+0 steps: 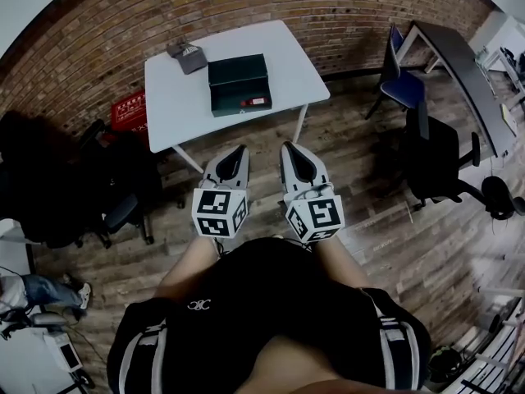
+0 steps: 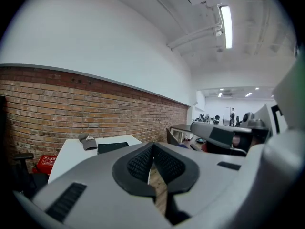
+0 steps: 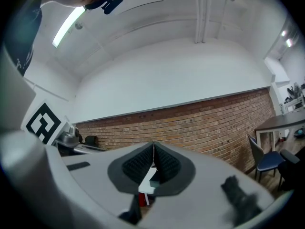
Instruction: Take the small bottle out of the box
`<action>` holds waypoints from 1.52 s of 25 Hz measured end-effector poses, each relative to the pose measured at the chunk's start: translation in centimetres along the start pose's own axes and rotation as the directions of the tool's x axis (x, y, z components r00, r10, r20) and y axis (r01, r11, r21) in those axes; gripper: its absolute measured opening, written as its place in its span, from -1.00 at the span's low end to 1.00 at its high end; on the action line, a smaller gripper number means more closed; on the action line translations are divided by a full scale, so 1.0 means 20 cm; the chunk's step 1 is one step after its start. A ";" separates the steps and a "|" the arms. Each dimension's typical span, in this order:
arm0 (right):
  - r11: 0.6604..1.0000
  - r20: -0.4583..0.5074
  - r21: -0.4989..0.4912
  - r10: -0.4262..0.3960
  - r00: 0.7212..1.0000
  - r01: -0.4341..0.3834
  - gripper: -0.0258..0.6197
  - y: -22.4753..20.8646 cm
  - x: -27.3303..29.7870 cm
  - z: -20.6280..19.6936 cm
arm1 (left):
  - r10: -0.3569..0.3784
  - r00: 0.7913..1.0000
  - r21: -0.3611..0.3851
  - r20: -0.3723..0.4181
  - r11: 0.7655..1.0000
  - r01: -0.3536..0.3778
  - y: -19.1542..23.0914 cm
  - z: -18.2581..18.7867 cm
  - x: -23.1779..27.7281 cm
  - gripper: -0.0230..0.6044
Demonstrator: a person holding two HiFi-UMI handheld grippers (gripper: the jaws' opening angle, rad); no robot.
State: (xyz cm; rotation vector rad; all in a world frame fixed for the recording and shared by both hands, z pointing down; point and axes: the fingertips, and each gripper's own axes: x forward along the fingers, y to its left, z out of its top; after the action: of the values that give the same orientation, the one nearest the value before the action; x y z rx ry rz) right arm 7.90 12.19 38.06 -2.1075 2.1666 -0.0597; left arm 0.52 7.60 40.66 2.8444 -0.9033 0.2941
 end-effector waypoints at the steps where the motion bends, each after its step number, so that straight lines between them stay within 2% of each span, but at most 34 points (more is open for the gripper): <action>1: 1.000 -0.001 -0.003 0.009 1.000 -0.009 -0.83 -0.01 0.00 0.00 | 0.006 1.000 -0.001 0.001 1.000 -0.006 -0.01 0.00 0.01 -0.89; 8: 0.999 -0.026 0.022 0.037 0.999 -0.036 -0.83 -0.11 0.01 -0.05 | 0.045 0.999 0.005 -0.021 0.999 -0.045 -0.04 -0.05 0.02 -0.89; 11: 0.998 -0.044 0.021 0.054 0.998 -0.053 -0.83 -0.09 0.05 -0.09 | 0.062 0.998 -0.028 -0.030 0.998 -0.063 0.02 -0.08 0.04 -0.89; 13: 0.998 -0.049 0.022 0.059 0.997 -0.058 -0.83 -0.09 0.09 -0.10 | 0.059 0.998 -0.041 -0.031 0.997 -0.060 0.05 -0.08 0.07 -0.89; 17: 0.999 -0.047 0.014 0.051 0.998 -0.051 -0.83 -0.11 0.22 -0.10 | 0.037 0.999 -0.013 -0.026 0.999 -0.038 0.11 -0.06 0.17 -0.88; 25: 0.997 -0.045 0.019 0.081 0.996 -0.080 -0.83 -0.08 0.53 -0.11 | 0.039 0.999 -0.036 -0.032 0.999 -0.040 0.41 -0.01 0.34 -0.89; 30: 0.995 -0.072 0.000 0.104 0.992 -0.104 -0.83 -0.09 0.71 -0.12 | 0.048 0.999 -0.074 -0.021 0.996 -0.050 0.55 0.04 0.45 -0.89; 34: 0.995 -0.122 -0.008 0.101 0.987 -0.102 -0.83 -0.14 0.84 -0.18 | 0.058 0.997 -0.117 -0.040 0.991 -0.063 0.65 -0.01 0.54 -0.89; 38: 0.996 -0.145 -0.014 0.089 0.986 -0.092 -0.83 -0.17 0.99 -0.20 | 0.057 0.997 -0.116 -0.048 0.991 -0.063 0.78 0.01 0.65 -0.89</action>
State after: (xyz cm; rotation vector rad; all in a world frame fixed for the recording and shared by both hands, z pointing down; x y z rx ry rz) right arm 10.40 -7.93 41.31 -2.0726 2.3505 -0.1877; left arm 1.82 -12.30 44.62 2.6960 -0.9651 0.2999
